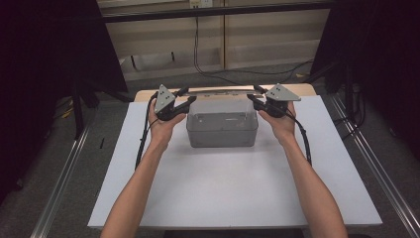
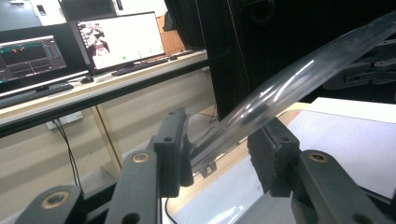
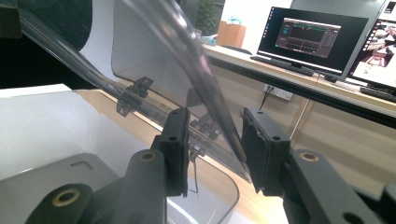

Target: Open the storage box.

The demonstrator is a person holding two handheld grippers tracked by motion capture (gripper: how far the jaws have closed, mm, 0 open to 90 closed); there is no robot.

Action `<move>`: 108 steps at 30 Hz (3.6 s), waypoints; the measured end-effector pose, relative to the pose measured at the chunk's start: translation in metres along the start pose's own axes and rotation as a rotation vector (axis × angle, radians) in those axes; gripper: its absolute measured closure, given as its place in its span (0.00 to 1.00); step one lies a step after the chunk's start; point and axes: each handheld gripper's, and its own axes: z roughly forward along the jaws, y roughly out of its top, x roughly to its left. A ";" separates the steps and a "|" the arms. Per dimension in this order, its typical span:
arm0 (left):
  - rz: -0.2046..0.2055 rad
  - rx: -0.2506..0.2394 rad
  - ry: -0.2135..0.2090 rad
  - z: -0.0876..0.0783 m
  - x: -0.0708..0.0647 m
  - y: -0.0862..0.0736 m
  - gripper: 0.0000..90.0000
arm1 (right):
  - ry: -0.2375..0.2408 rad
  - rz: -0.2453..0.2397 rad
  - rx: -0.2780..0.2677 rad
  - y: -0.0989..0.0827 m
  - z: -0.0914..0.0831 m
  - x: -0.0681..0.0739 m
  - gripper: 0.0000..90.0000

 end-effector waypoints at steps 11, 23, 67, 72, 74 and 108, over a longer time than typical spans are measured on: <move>-0.012 0.012 0.027 0.006 0.009 -0.008 0.56 | 0.002 0.003 0.001 0.000 0.001 -0.002 0.70; -0.032 0.032 0.027 0.020 0.017 -0.015 0.41 | 0.012 0.014 0.008 0.006 0.004 -0.007 0.70; -0.081 0.101 0.036 0.048 0.036 -0.034 0.75 | -0.015 0.071 -0.017 0.014 0.020 -0.018 0.71; -0.074 0.101 0.038 0.049 0.037 -0.034 0.77 | -0.016 0.073 -0.018 0.015 0.021 -0.018 0.72; -0.073 0.104 0.037 0.049 0.037 -0.034 0.77 | -0.020 0.077 -0.020 0.014 0.021 -0.018 0.72; -0.085 0.104 0.028 0.051 0.043 -0.034 0.82 | -0.004 0.139 0.045 -0.019 0.036 -0.027 0.69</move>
